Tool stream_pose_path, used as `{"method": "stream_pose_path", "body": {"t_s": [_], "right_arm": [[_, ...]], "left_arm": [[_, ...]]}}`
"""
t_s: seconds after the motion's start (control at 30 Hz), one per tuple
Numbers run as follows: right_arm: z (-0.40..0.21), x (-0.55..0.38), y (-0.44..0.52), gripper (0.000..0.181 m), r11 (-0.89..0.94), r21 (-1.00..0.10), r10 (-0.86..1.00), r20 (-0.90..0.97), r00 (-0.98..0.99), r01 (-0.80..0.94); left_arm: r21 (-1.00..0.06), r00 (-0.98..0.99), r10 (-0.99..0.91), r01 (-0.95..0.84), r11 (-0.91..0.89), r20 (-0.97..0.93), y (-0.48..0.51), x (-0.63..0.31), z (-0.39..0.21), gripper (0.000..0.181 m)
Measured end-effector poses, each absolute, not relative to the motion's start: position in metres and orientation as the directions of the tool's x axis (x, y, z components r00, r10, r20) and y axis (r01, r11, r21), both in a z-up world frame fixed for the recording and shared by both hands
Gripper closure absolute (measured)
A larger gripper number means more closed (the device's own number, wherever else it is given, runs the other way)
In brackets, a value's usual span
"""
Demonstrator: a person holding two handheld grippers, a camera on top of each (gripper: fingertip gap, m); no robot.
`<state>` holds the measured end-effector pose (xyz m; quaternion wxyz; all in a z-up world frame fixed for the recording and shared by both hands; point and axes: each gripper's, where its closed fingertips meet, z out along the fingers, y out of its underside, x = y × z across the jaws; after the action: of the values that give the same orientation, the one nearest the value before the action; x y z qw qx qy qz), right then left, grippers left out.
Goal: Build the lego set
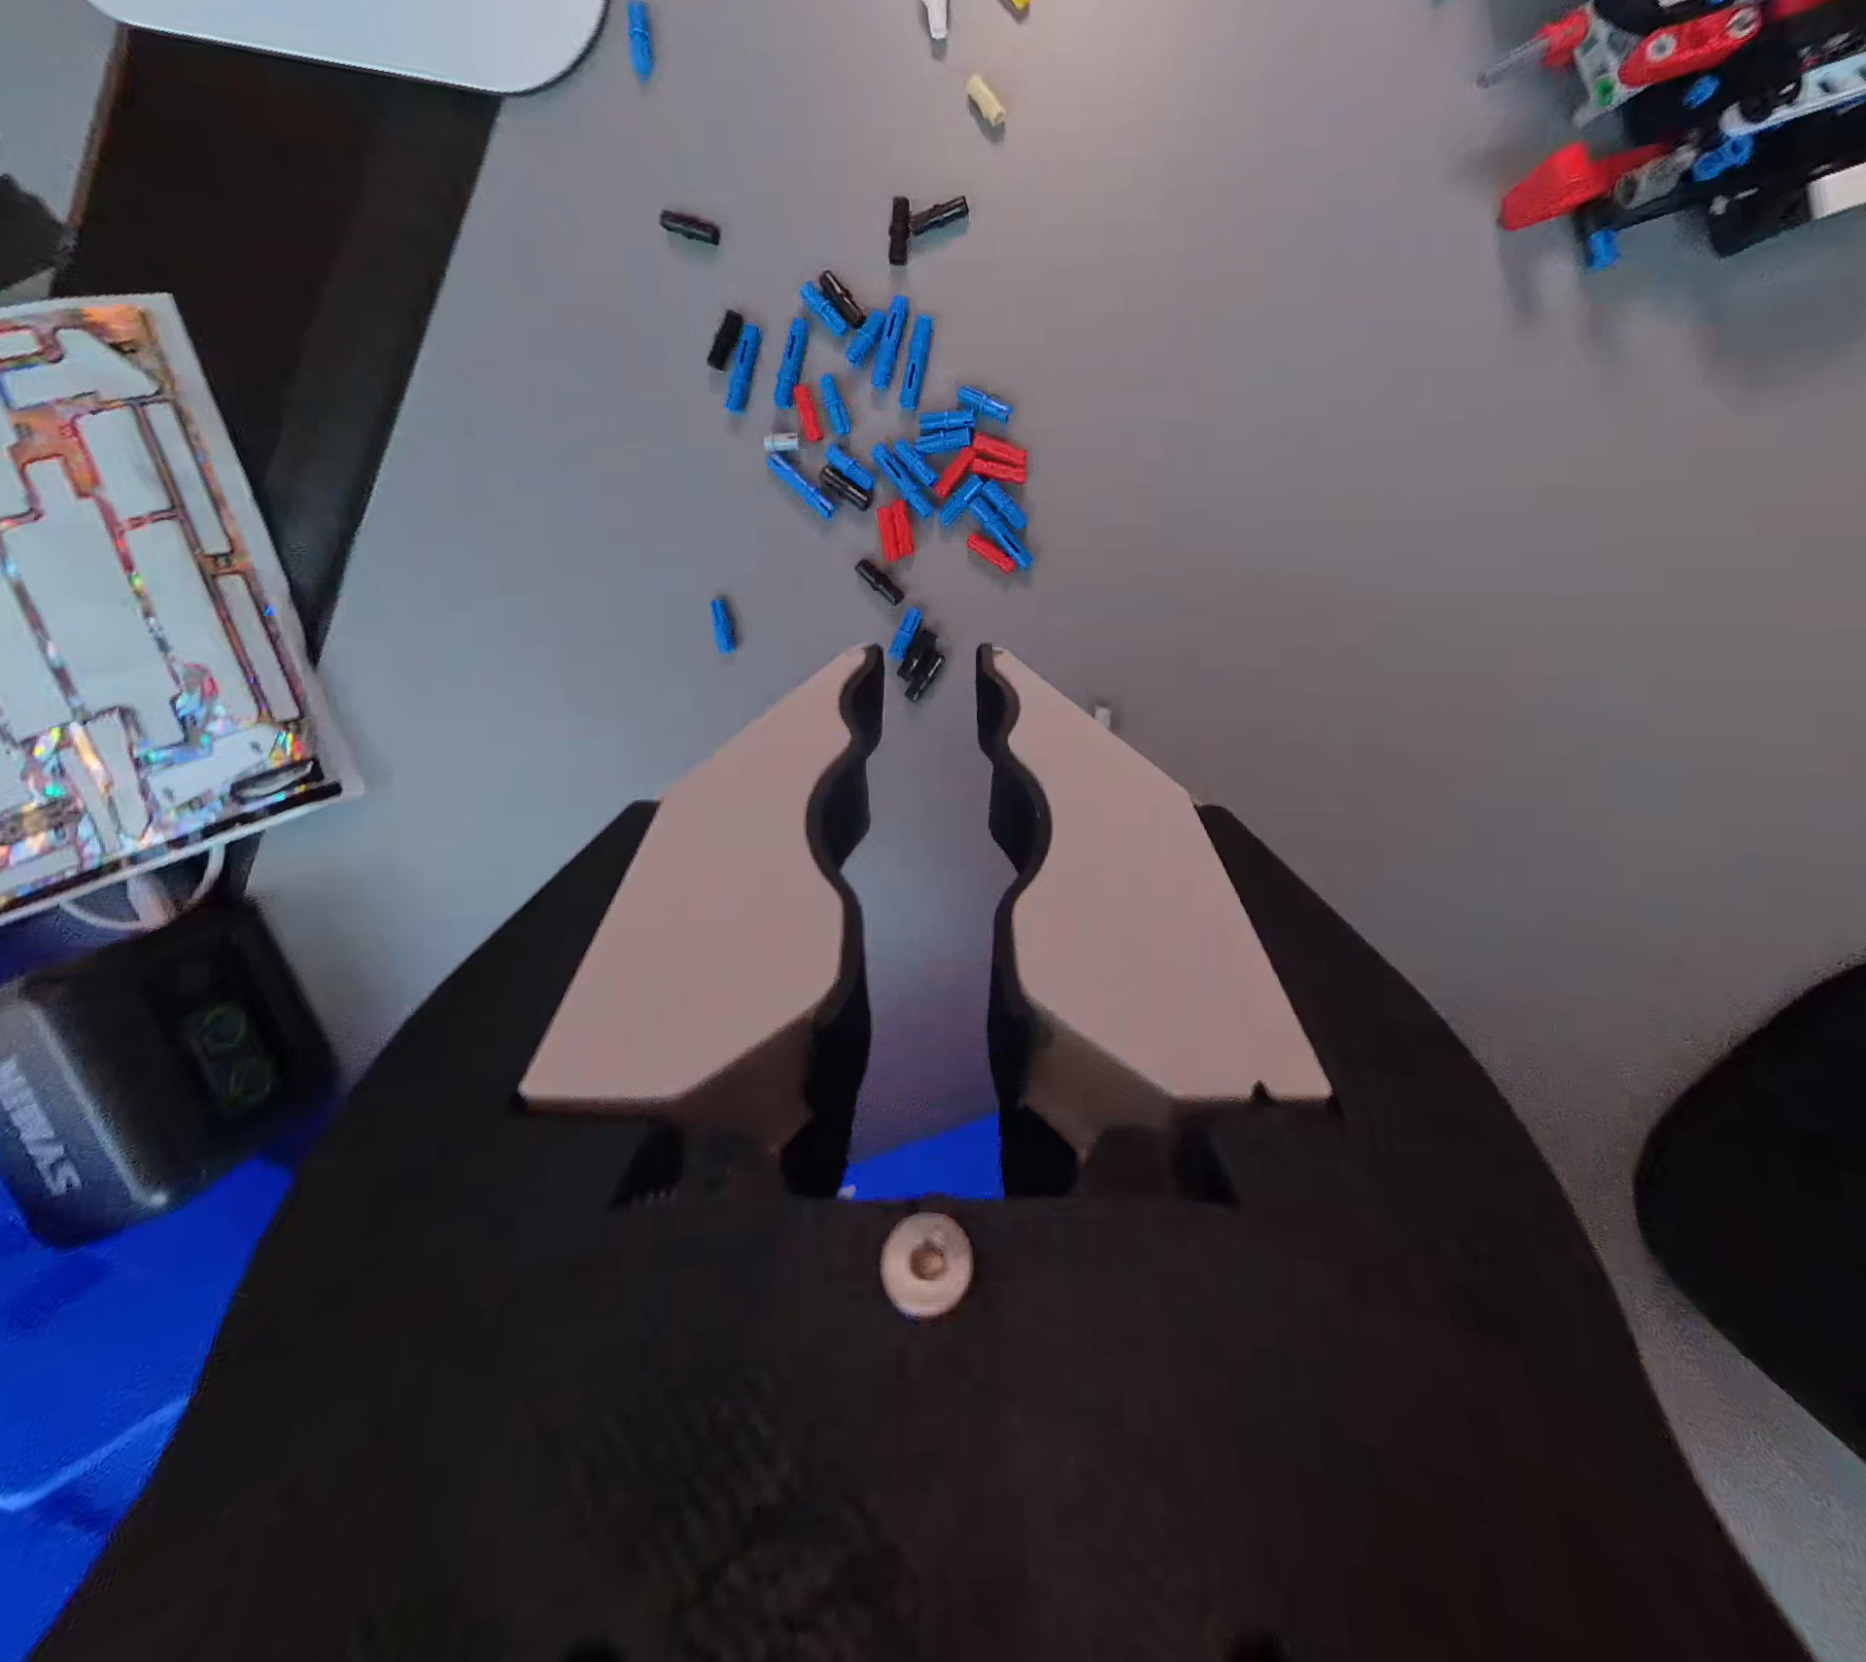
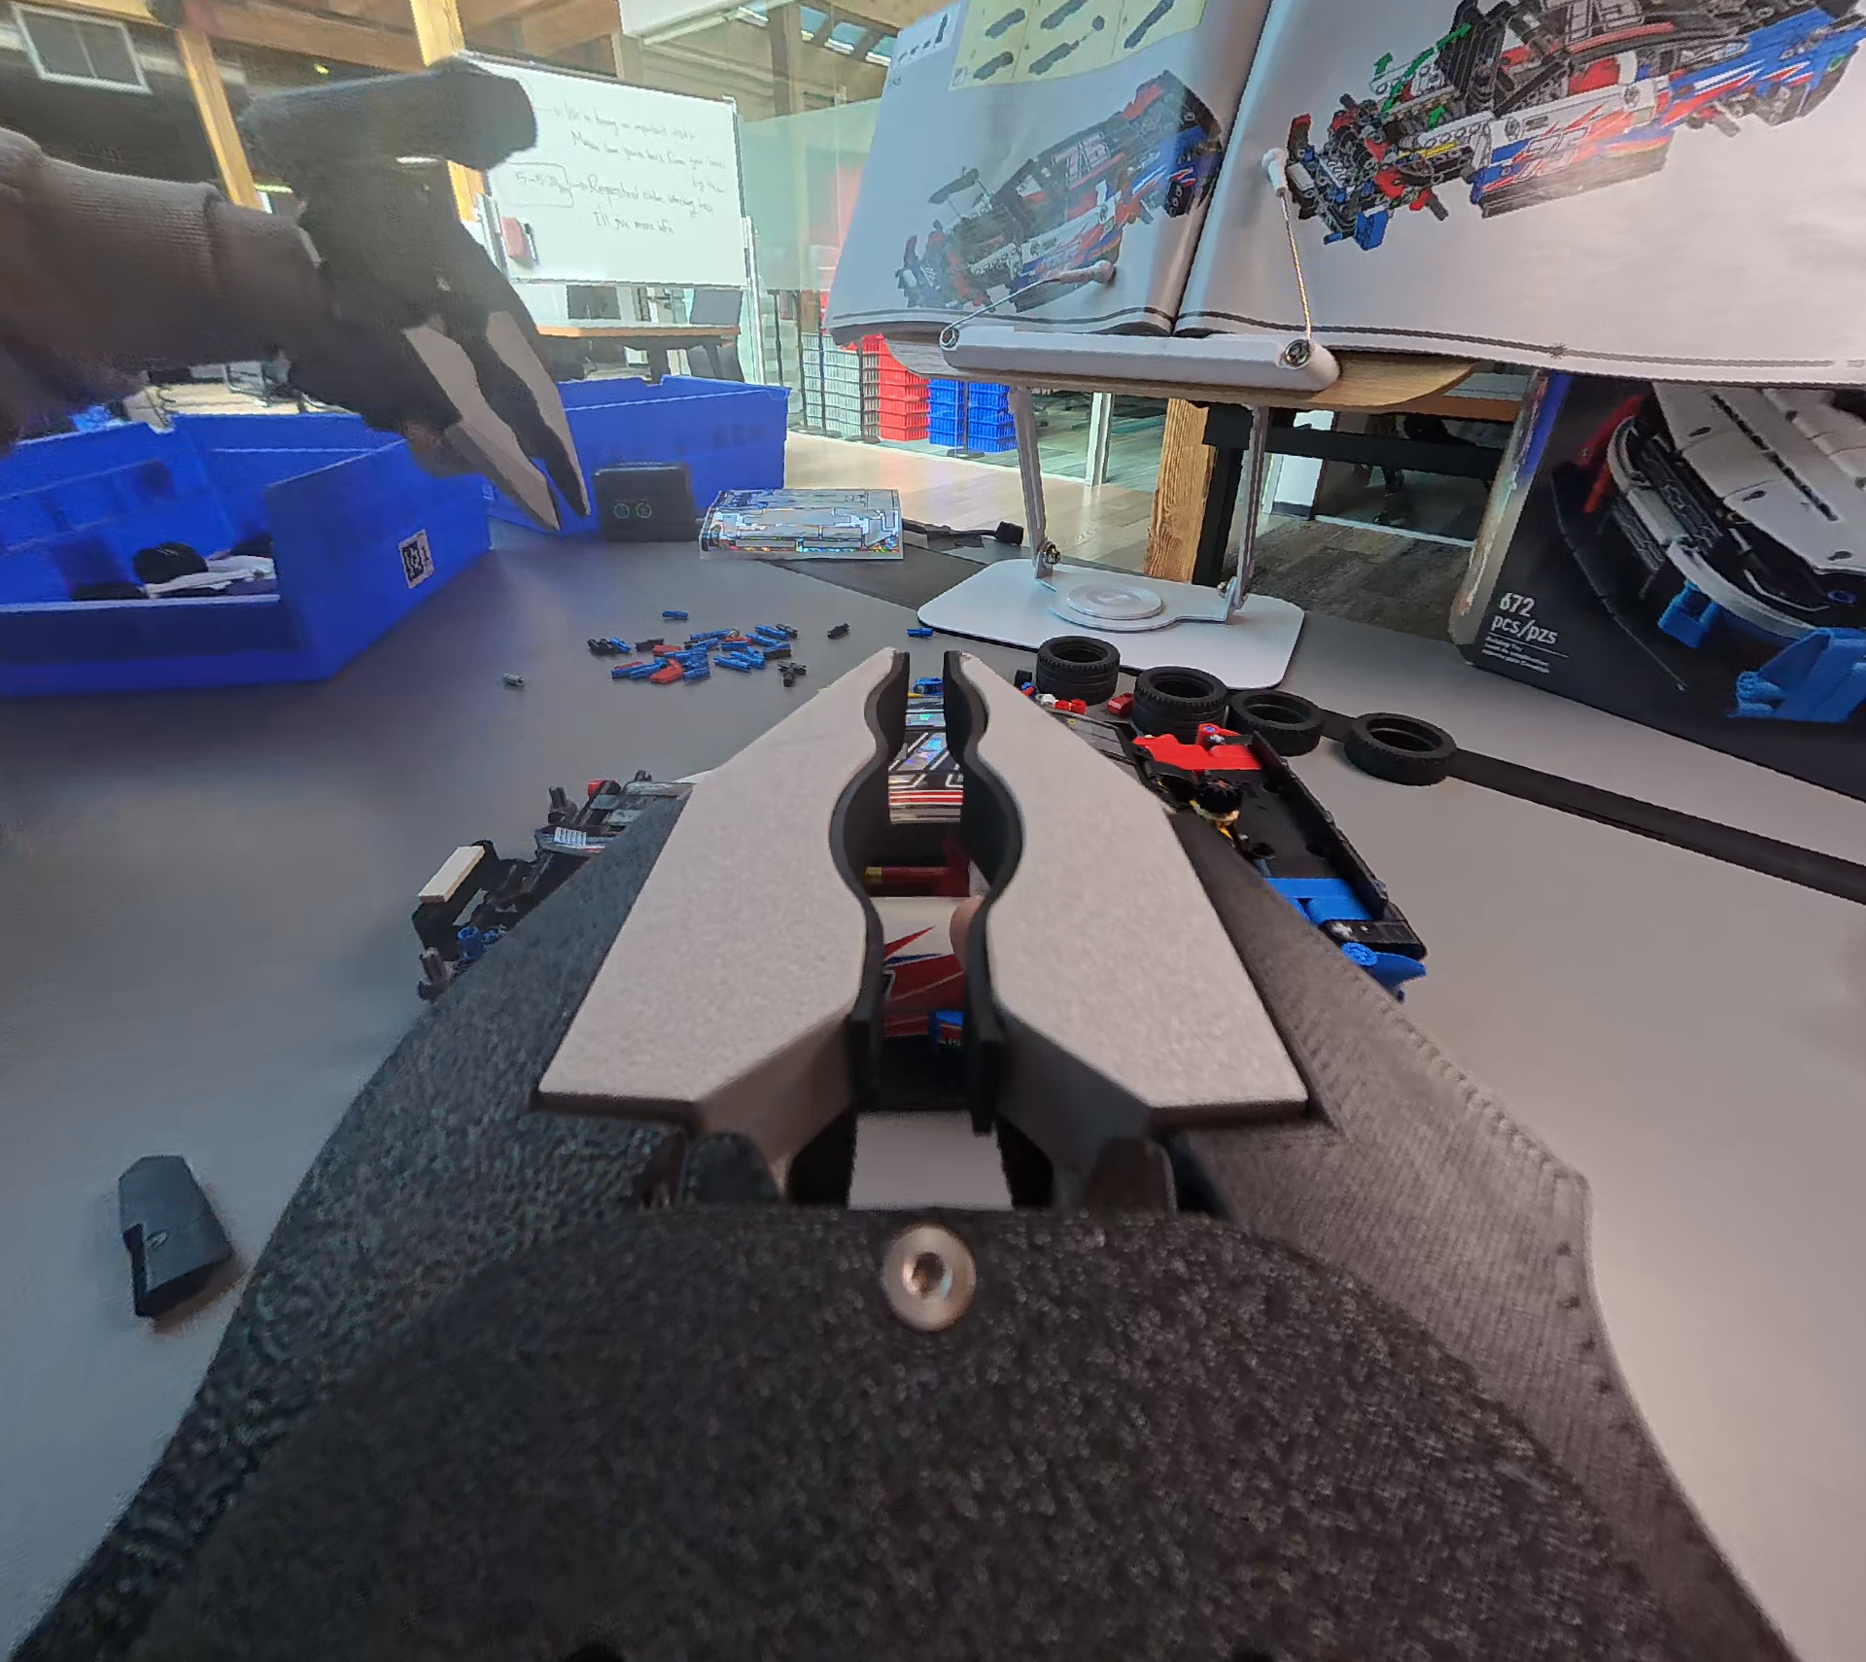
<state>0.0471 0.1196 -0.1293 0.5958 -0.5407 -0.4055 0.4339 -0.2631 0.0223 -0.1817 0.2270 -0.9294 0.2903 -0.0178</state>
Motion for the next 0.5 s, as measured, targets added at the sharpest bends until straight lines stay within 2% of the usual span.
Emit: {"method": "stream_pose_path", "body": {"t_s": [0.03,0.23,0.5], "right_arm": [[-0.129,0.048,0.12,0.176,0.044,-0.996,0.955,0.019,0.298,-0.079],[-0.125,0.055,0.125,0.177,0.05,-0.995,0.951,0.022,0.307,-0.084],[-0.124,0.054,0.121,0.176,0.042,-0.996,0.96,0.017,0.279,-0.084]], "left_arm": [[-0.395,0.814,-0.571,-0.561,-0.728,-0.103,0.031,-0.26,-0.193,0.166],[-0.258,0.782,-0.616,-0.616,-0.744,-0.092,0.058,-0.256,-0.236,0.172],[-0.202,0.798,-0.6,-0.599,-0.775,-0.066,0.059,-0.268,-0.253,0.174]]}}
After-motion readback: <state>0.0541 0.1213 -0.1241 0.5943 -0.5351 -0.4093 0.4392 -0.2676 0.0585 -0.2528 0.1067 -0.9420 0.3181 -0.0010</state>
